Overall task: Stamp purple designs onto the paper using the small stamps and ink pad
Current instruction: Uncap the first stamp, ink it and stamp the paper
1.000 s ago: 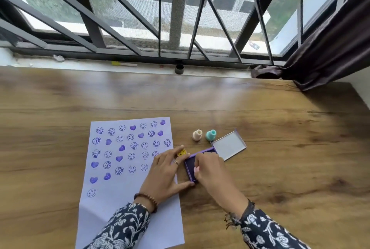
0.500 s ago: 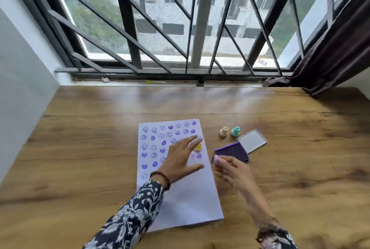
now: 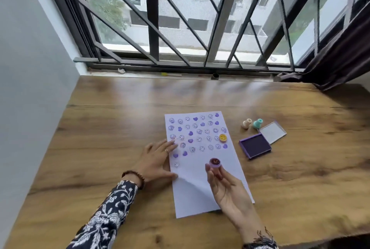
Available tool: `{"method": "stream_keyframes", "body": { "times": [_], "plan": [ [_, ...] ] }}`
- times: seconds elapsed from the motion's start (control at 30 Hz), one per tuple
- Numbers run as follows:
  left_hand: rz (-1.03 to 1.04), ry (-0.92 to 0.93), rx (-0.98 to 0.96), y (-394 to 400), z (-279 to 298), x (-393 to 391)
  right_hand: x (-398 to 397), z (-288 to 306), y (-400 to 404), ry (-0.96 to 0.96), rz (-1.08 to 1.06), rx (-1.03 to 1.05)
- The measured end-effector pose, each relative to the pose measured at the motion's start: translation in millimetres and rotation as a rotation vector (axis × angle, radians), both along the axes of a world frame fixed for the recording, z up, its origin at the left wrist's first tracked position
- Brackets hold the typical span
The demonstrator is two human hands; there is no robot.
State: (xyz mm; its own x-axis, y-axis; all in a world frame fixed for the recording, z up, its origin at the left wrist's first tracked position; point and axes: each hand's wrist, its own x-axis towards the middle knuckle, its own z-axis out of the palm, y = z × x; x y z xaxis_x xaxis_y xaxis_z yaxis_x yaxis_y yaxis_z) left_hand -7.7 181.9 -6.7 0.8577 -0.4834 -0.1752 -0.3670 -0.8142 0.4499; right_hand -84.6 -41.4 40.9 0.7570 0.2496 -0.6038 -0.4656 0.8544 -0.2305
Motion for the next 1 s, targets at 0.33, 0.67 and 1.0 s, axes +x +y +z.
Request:
{"method": "stream_keyframes", "body": {
  "times": [0.33, 0.67, 1.0],
  "plan": [
    [0.057, 0.038, -0.054, 2, -11, -13, 11, -2, 57, -0.159, 0.237, -1.461],
    [0.07, 0.008, -0.047, 2, -11, -12, 22, -11, 87, -0.531, 0.545, -2.211],
    [0.089, 0.015, -0.128, 3, -11, -14, 48, -5, 88, -0.465, 0.78, -2.213]
  ]
}}
